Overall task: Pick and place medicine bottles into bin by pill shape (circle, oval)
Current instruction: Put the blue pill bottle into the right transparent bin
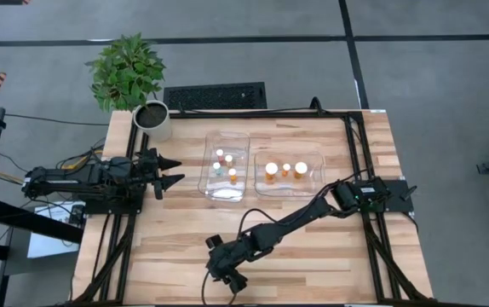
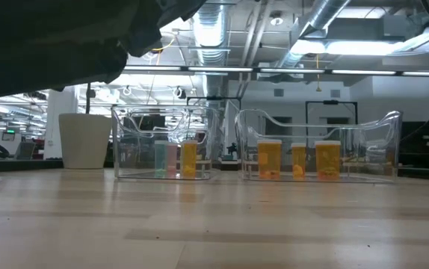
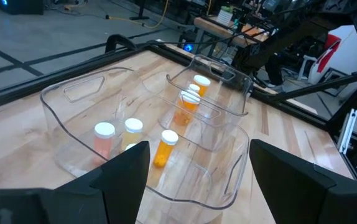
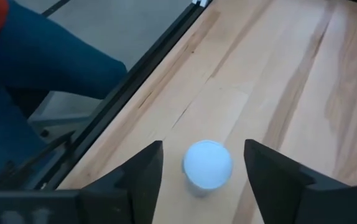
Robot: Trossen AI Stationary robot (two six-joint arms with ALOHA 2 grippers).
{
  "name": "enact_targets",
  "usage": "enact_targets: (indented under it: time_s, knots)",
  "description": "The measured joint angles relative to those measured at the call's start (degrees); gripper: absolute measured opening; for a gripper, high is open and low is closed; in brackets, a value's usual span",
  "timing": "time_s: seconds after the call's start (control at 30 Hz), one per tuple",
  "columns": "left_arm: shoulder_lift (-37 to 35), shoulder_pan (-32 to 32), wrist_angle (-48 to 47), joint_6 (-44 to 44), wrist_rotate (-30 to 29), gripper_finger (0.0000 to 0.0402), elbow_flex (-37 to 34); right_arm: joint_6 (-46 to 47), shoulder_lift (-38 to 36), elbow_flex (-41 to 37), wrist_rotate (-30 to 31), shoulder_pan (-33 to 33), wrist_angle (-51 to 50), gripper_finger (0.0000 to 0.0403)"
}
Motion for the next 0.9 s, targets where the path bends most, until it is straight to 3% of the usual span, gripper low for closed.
enact_targets:
  time_s: [0.3, 0.9]
  knots:
    - [0.0, 0.0, 0.0, 0.0, 0.0, 0.027, 0.0, 0.7, 0.0, 0.0, -0.7, 0.0, 0.0, 0.0207]
    - [0.0, 0.0, 0.0, -0.1, 0.0, 0.027, 0.0, -0.7, 0.1, 0.0, -1.0, -0.6, 0.2, 0.0201]
